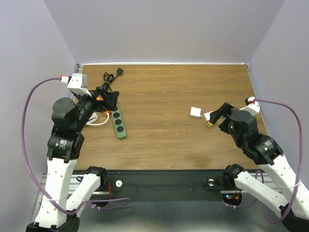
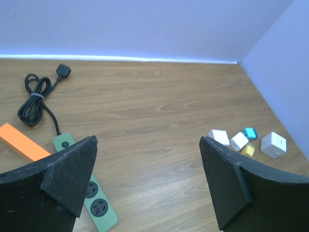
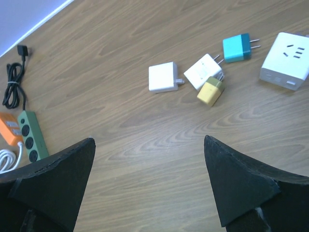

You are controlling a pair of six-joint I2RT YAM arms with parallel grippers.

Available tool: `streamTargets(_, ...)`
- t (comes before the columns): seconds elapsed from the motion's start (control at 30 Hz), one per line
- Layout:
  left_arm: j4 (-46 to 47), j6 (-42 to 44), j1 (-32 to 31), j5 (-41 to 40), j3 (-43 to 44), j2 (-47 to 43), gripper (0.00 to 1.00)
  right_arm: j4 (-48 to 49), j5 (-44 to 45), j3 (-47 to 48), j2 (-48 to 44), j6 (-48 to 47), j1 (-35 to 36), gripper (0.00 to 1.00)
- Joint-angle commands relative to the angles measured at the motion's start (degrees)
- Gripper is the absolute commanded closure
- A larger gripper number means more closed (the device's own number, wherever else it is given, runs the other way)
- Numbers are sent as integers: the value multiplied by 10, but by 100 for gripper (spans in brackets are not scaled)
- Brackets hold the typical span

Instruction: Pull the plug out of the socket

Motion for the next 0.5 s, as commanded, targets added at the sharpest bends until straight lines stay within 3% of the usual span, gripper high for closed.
streamTargets(0.0,36,-14,-7,8,40,-13,1,14,44,-36,-20,9,0,4)
streamTargets(0.17,46,-26,-9,10,47,-21,1,15,78,-89,-75,39,1,15)
streamTargets(0.3,60,-29,-8,7,47,-35,1,14,139,-133,-158,79,0,44)
streamTargets(0.37,69,-32,-8,4,44,-46,1,15,159,-151,-218,88,0,52)
streamTargets(0.4,77,-34,-8,3,43,-50,1,14,164,-154,-237,86,0,84)
streamTargets(0.43,83,-35,-8,2,40,-54,1,15,161,-155,-254,68,0,100)
streamTargets(0.47,87,-38,-8,0,34,-62,1,15,160,-156,-285,64,0,100)
